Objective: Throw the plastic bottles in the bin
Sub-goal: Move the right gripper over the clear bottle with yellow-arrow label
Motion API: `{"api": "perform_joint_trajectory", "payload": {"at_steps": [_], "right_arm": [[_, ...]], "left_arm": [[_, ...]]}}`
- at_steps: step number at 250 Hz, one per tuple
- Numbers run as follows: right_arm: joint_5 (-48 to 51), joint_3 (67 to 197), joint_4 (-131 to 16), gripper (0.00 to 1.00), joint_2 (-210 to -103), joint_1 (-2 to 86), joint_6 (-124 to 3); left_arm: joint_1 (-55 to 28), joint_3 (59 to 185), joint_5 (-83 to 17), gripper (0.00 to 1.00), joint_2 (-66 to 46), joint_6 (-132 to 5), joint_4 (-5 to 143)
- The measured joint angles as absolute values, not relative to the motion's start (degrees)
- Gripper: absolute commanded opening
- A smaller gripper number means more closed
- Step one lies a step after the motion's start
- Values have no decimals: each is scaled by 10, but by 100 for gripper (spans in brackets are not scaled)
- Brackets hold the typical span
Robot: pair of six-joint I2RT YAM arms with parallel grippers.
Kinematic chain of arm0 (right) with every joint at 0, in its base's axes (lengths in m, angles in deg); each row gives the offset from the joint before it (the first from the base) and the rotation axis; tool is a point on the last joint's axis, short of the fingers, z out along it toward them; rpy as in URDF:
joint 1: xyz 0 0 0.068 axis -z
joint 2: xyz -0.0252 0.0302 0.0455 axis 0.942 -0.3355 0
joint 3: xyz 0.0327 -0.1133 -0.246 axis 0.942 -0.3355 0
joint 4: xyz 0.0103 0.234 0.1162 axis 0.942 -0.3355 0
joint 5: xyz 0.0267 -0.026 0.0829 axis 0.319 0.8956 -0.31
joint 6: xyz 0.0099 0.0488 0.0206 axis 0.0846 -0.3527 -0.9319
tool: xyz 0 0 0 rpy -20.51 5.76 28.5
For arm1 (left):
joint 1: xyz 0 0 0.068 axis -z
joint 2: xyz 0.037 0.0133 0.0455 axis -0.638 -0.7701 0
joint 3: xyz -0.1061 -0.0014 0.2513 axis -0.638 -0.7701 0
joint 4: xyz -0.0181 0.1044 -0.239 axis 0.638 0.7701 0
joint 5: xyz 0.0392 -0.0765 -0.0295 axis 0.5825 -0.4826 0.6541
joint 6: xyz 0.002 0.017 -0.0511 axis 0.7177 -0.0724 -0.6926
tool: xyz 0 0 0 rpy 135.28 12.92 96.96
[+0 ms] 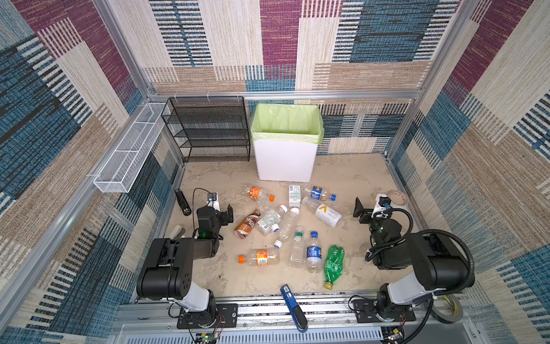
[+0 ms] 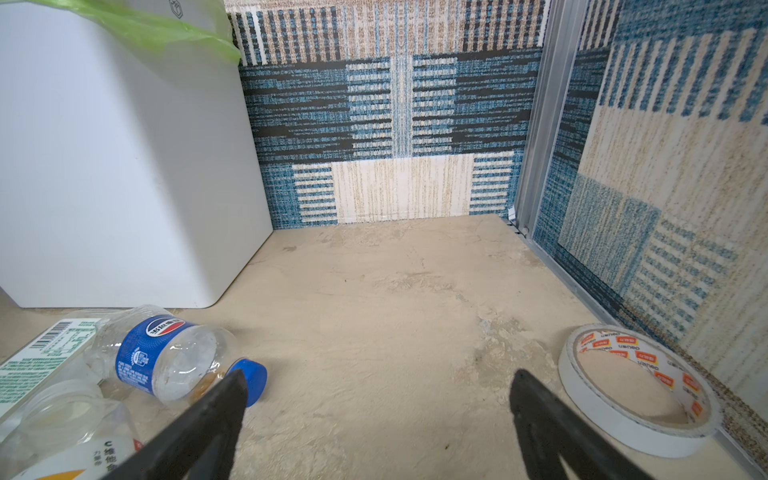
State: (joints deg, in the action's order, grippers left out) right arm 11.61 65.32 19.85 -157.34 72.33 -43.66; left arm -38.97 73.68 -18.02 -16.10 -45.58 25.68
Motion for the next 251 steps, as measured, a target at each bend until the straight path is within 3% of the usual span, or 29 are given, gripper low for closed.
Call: {"api": "perform_joint_trajectory", "payload": {"at_steps": [43, 74, 100, 178, 251], "right_arm": [[116, 656, 198, 93, -1573, 723, -437], [116, 666, 172, 87, -1561, 723, -437], [121, 736, 63, 85, -1509, 723, -437], [69, 919, -295, 81, -1435, 721, -486], [-11, 999, -576, 81, -1449, 630, -479]], "left_arm": [[-394, 741, -184, 99, -161, -456, 263], [-410, 747, -200, 73, -162, -458, 264], [-408, 762, -200, 65, -144, -460, 310], [-383, 963, -132, 67, -8, -548, 605], [-372, 1113, -245, 70, 25, -549, 879]]}}
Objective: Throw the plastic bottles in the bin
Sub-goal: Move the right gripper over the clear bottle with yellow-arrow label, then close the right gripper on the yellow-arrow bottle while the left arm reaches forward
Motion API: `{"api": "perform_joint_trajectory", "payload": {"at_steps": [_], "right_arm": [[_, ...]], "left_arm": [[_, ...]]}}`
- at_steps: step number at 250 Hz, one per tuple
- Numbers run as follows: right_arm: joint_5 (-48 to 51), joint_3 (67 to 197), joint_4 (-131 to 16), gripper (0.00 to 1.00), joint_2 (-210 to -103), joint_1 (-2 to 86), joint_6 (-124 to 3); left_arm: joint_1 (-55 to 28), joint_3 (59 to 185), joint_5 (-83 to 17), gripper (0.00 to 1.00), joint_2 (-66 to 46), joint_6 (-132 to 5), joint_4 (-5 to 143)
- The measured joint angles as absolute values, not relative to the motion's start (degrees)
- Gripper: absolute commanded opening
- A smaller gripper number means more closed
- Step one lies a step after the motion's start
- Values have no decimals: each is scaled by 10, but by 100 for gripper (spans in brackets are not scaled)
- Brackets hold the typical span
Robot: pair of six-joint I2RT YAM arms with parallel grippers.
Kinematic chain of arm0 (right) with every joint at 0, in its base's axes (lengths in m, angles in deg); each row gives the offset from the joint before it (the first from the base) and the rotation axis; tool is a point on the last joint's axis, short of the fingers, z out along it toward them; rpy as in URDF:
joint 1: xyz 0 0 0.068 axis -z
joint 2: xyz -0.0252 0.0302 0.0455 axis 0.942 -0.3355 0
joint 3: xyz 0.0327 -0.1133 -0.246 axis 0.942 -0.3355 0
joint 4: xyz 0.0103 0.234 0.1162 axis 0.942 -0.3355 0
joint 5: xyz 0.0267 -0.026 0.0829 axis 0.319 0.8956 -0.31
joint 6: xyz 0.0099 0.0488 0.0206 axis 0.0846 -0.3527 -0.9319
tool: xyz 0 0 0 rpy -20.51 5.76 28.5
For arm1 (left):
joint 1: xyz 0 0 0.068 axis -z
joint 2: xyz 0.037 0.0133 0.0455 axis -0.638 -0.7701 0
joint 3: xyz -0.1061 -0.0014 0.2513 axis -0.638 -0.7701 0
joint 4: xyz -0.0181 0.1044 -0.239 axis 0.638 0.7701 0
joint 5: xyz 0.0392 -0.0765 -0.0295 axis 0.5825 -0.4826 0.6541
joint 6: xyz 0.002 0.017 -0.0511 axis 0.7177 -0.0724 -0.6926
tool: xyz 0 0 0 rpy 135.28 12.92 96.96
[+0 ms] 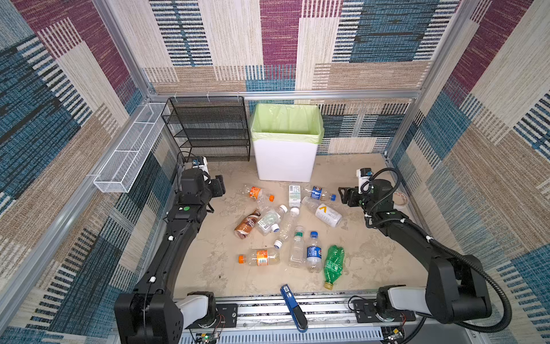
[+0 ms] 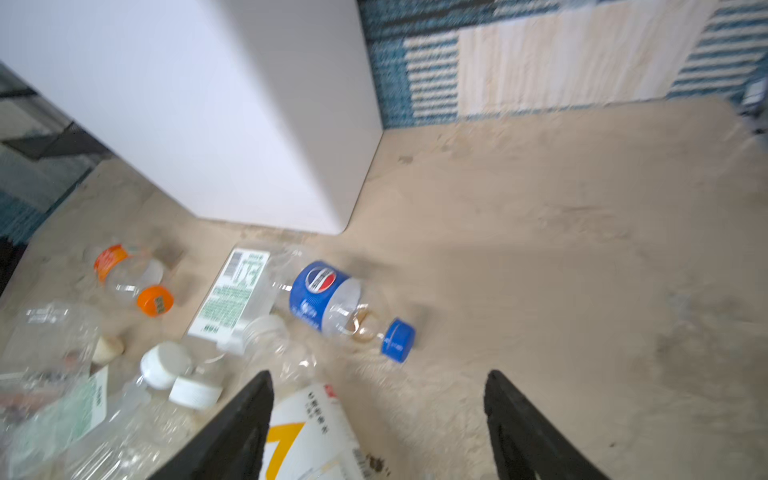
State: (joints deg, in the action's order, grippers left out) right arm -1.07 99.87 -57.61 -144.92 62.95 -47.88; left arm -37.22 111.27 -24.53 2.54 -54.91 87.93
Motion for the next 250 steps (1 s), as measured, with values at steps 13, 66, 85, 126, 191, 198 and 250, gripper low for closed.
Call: {"api": "perform_joint_trajectory", "payload": {"at_steps": [13, 66, 85, 126, 191, 198, 250], "right_arm": [[-19, 1010, -619, 82, -1455, 614, -461], [-21, 1048, -737, 82, -1486, 585, -401], [-21, 1057, -756, 84, -1500, 571, -385], [-11, 1073, -776, 84, -1541, 554, -356], [14, 1095, -769, 83, -1614, 531, -325], [16, 1096, -765, 82, -1619, 527, -323], [25, 1096, -738, 80, -1642, 505, -310]], "left_arm": [[-372, 1117, -269, 70, 24, -538, 908], [-371, 1074, -341, 71, 22, -530, 939], [-371, 1082, -364, 70, 11, -531, 944], [-371, 1086, -388, 71, 11, -531, 946], [-371, 1085, -402, 71, 16, -535, 946], [-371, 1085, -404, 70, 16, -535, 946], [-371, 1083, -405, 71, 13, -539, 946]]}}
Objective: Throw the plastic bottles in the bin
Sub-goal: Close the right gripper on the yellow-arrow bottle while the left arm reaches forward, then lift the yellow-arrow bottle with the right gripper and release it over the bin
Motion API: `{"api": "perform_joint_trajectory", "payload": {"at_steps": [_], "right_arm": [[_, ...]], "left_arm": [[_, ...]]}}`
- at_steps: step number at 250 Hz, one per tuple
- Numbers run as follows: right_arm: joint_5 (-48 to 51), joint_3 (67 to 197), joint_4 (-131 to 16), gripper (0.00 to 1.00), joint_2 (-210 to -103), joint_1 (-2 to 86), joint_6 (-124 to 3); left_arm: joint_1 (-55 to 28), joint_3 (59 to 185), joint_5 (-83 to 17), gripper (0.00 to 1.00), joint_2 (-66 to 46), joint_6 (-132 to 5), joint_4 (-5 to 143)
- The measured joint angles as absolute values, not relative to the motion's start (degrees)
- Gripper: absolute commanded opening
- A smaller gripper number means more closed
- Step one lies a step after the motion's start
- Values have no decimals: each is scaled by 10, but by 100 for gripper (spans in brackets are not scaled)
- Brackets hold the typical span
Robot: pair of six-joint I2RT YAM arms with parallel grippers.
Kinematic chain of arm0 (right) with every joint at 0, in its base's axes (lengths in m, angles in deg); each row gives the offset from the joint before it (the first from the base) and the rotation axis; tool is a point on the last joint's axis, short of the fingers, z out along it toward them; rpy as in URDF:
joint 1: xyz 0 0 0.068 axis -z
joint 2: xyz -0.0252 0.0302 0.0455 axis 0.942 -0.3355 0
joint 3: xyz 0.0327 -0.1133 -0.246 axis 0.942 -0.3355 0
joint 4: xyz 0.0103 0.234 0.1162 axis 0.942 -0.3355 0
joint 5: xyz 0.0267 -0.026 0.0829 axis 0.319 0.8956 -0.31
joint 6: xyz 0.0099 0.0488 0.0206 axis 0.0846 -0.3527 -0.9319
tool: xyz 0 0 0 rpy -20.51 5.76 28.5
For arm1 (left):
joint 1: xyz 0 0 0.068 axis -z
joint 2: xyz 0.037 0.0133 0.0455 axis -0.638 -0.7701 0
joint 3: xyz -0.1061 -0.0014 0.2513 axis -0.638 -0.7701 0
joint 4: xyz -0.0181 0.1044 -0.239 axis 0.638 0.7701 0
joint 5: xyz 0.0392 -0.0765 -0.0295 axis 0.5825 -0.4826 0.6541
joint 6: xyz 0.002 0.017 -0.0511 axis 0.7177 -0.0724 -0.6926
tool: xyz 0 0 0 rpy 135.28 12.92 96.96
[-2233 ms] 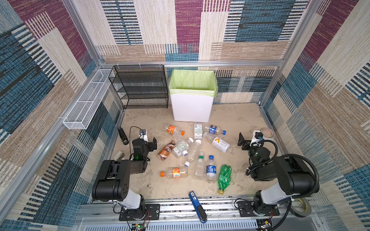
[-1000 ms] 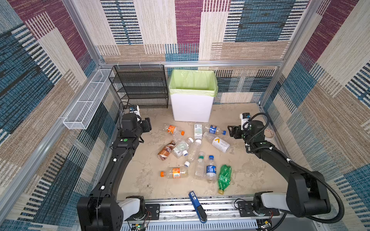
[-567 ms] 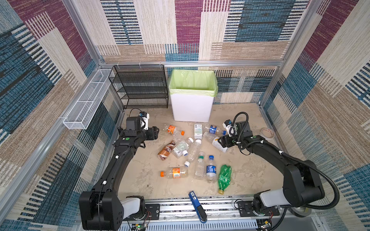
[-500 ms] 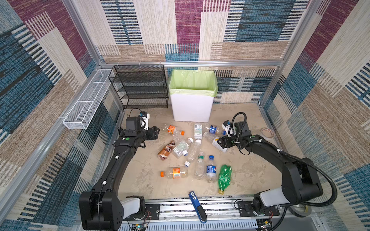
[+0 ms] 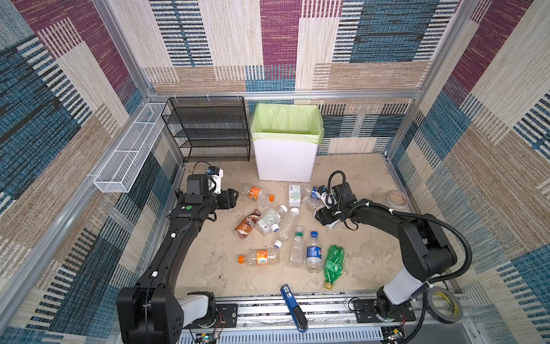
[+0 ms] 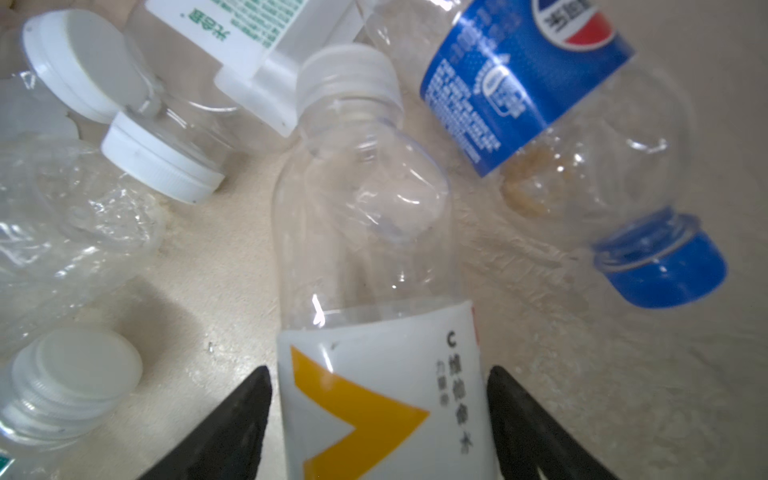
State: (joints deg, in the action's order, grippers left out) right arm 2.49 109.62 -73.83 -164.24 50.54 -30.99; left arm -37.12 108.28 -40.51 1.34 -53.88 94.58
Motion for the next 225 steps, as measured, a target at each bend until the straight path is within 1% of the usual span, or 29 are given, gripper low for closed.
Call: {"api": "perform_joint_trajectory", "payload": {"at_steps": [61, 100, 128, 180, 208, 225], "right_arm": [[29, 1090, -718, 73, -1653, 501, -304], [28, 1087, -707, 63, -1655, 499, -304], [22, 1082, -707, 60, -1647, 499, -302], [14, 1065, -714, 58, -1585, 499, -300], [18, 1046, -702, 57, -1529, 499, -311], [39, 1030, -684, 56, -1488, 500, -324]], "left_arm": [[-371, 1081, -405, 70, 13, -539, 946], [-371, 1081, -405, 70, 13, -541, 946], [-371, 1081, -405, 71, 13, -541, 946], [-371, 1081, -405, 70, 11, -541, 946], [-371, 1081, -405, 71, 9, -541, 946], [-371, 1080, -406, 71, 7, -541, 946]]}}
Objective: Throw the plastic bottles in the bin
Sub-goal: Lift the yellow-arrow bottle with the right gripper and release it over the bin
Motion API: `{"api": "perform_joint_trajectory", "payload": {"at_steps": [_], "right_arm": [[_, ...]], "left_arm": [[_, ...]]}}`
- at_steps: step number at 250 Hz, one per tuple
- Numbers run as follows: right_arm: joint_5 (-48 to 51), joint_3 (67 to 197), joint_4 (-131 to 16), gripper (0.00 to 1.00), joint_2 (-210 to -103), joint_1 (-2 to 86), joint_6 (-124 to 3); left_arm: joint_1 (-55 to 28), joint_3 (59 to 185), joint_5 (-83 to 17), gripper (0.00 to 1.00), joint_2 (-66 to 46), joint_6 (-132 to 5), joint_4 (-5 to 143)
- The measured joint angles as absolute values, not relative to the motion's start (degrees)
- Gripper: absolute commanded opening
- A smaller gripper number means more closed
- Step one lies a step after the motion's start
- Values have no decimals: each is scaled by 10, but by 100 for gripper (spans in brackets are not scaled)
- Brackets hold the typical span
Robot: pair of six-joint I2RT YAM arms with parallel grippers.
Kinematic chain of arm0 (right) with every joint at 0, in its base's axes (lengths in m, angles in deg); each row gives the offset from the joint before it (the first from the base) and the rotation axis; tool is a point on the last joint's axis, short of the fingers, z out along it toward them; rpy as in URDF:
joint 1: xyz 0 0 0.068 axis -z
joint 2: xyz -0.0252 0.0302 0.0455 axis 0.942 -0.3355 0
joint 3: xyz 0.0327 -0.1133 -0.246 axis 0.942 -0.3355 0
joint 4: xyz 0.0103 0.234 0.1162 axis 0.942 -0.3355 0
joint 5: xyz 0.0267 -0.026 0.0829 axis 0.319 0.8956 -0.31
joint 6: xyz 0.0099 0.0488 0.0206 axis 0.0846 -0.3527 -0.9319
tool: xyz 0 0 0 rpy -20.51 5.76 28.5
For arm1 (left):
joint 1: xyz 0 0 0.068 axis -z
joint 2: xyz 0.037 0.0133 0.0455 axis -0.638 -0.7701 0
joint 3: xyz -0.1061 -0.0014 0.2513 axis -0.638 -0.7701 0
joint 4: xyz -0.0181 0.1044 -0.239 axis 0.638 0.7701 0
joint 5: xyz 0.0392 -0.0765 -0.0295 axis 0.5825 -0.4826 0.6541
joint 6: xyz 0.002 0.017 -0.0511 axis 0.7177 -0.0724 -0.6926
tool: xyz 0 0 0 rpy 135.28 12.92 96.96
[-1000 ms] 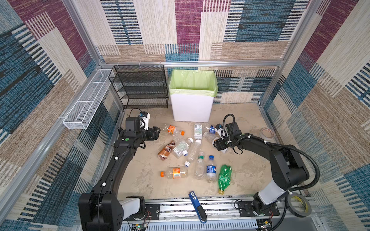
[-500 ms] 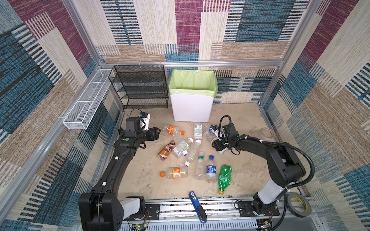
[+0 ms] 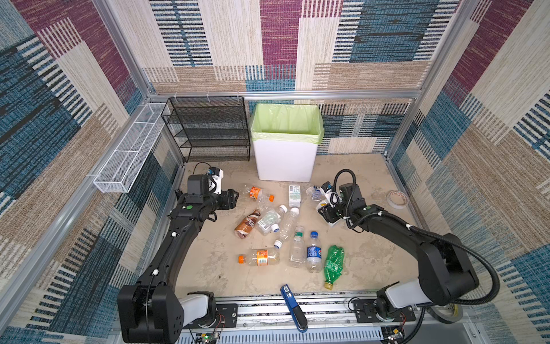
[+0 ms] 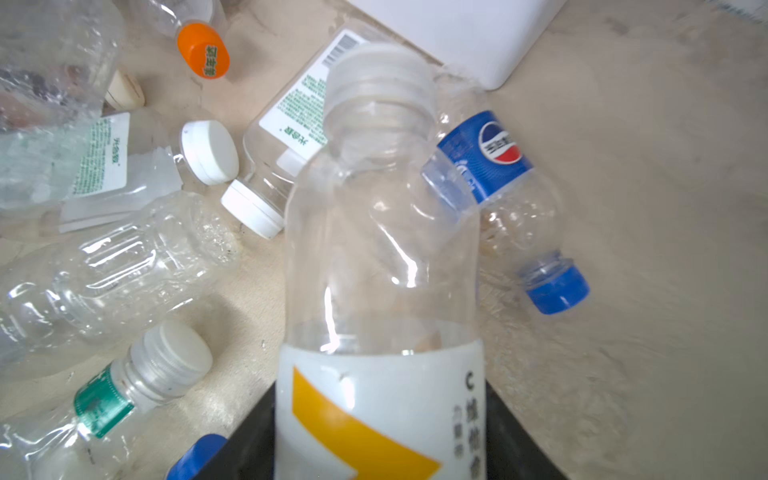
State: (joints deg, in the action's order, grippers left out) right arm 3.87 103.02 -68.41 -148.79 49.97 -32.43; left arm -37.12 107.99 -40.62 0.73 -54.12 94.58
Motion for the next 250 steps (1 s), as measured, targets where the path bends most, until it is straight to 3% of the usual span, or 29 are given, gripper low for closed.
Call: {"api": "perform_joint_trajectory", "payload": {"at_steps": [84, 154, 179, 204, 220, 236, 250], "right_arm": [[117, 875, -390, 58, -1223, 504, -383], [139, 874, -134, 59, -1150, 504, -363], [119, 950, -82, 60, -1205, 504, -356], [85, 1111, -88, 60, -1336, 504, -357], [59, 1266, -144, 62, -1452, 504, -362], [38, 1438, -237, 73, -1577, 504, -366], [23, 1585, -346, 76, -1676, 504, -372]], "left_arm": [[-353, 1034, -425, 72, 63, -546, 914], [-291, 964, -401, 72, 143, -606, 859], [-261, 950, -375, 72, 160, -624, 848], [-242, 938, -355, 72, 163, -644, 843], [-233, 931, -342, 71, 164, -655, 841], [-226, 927, -340, 72, 163, -666, 841], [-221, 927, -329, 72, 163, -674, 841]]}}
